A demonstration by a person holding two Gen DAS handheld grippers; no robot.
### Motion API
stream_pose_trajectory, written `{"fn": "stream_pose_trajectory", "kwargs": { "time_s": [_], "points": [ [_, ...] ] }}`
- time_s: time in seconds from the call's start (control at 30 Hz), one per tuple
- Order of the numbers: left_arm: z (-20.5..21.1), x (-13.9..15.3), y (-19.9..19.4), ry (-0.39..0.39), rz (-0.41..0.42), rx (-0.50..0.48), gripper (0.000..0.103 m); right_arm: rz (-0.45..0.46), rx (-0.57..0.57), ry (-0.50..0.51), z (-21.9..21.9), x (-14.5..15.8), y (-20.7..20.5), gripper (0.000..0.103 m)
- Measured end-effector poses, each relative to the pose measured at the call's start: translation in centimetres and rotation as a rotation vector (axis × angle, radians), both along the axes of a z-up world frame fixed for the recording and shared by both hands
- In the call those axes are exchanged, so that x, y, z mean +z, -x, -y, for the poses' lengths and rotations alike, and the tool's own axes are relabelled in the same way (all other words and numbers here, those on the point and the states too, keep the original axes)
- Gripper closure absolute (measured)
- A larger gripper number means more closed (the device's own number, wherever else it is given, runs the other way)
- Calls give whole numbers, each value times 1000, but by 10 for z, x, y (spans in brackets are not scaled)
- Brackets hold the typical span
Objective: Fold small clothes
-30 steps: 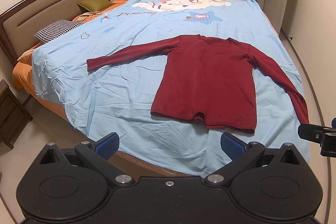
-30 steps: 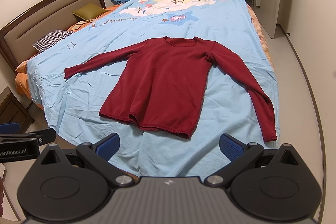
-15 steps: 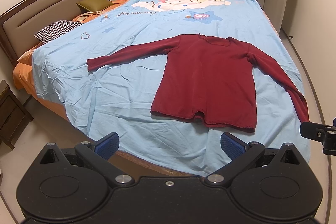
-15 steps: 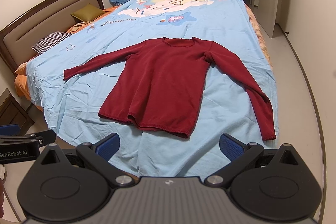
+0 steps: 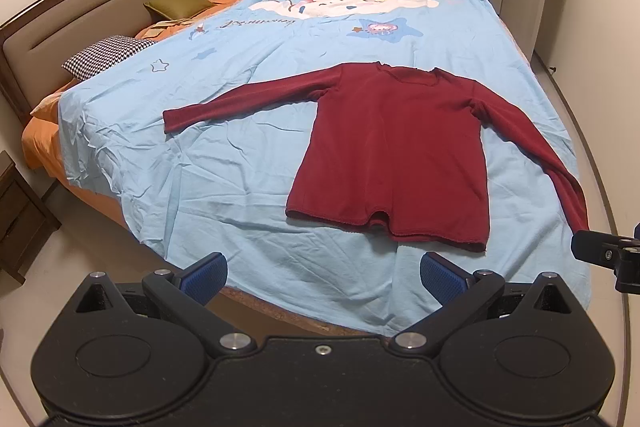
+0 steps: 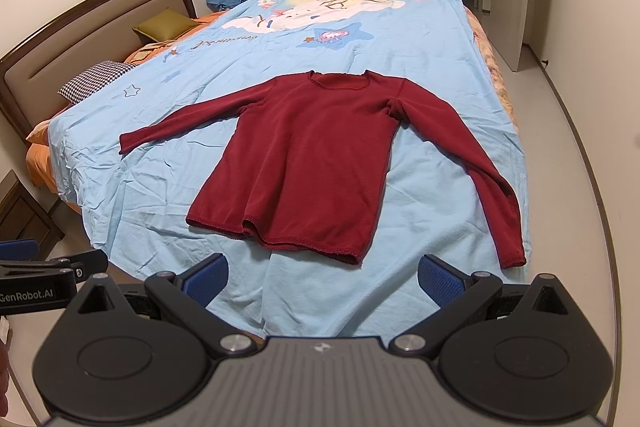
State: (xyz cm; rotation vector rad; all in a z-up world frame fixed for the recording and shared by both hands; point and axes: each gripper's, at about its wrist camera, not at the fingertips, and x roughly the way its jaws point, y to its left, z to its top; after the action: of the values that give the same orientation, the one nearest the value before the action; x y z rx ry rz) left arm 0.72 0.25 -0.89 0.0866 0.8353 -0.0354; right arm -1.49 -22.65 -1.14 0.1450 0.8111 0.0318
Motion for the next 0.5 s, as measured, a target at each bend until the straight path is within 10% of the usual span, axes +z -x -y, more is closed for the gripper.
{"fn": "stream_pose_trajectory", "kwargs": {
  "time_s": [0.5],
  "points": [
    [10,-11,-51,-11,-60,-20,1,49,-94,-128,28,-16,-19,0]
  ]
}}
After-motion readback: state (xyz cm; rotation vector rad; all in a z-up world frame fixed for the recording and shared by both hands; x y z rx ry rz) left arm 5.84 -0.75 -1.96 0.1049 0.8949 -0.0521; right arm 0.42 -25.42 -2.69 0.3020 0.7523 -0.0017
